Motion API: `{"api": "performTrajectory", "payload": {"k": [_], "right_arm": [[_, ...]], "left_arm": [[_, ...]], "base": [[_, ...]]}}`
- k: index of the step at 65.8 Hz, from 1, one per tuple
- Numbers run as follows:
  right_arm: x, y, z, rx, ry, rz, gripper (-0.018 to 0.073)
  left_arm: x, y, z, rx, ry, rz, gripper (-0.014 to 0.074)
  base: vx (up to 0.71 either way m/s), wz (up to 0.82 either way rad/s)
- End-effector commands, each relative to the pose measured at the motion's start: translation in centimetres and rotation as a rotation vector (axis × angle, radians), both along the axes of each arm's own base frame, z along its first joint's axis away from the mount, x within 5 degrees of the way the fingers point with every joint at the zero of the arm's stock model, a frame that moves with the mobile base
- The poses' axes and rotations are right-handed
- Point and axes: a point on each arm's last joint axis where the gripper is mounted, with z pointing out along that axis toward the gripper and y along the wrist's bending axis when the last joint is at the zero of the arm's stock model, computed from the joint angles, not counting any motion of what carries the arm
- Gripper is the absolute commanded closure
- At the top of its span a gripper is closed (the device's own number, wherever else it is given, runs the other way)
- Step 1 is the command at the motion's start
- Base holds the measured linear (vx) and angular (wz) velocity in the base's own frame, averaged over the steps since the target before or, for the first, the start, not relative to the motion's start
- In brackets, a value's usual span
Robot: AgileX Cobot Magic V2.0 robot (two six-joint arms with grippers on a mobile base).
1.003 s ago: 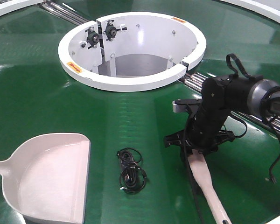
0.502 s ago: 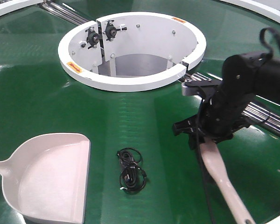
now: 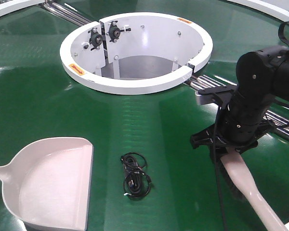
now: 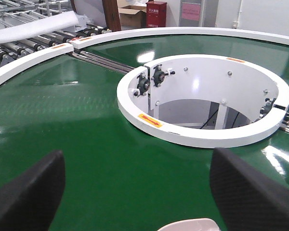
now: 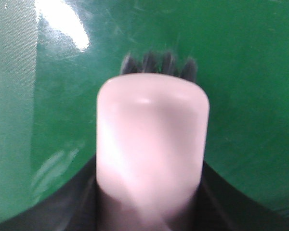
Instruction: Clean and inspect green conveyor with broom and dustpan
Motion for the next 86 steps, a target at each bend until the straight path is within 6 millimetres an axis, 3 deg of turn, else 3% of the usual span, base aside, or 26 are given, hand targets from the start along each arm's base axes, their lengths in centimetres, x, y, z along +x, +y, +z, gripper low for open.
{"api": "performTrajectory", "payload": {"k": [1, 43, 49, 59, 73, 86], "right_arm": [[-0.32, -0.15, 2.09, 0.023, -0.055, -0.001, 0.0565], [0.01, 0.68, 2.19, 0.118, -0.091, -0.02, 0.0565], [-0.04, 0.68, 2.19, 0.118, -0.087, -0.02, 0.0565], [-0.05, 0.67, 2.19, 0.117, -0.085, -0.02, 0.0565], [-0.04, 0.68, 2.19, 0.118, -0.086, -0.02, 0.0565], [-0.04, 0.68, 2.19, 0.118, -0.086, -0.02, 0.0565]], "left_arm": [[0.08, -0.1, 1.52, -0.009, -0.089, -0.008, 0.0028], [0.08, -0.1, 1.51, -0.009, -0.089, -0.008, 0.0028], [0.08, -0.1, 1.5, 0.053, -0.091, -0.019, 0.0028], [0.05, -0.11, 1.29, 0.384, -0.088, -0.082, 0.0028], [0.02, -0.11, 1.1, 1.136, -0.111, -0.235, 0.0028], [0.03, -0.11, 1.18, 1.624, -0.142, -0.324, 0.0028]], "base": [[0.0, 0.0], [0.0, 0.0], [0.0, 0.0], [0.0, 0.0], [0.0, 0.0], [0.0, 0.0]]}}
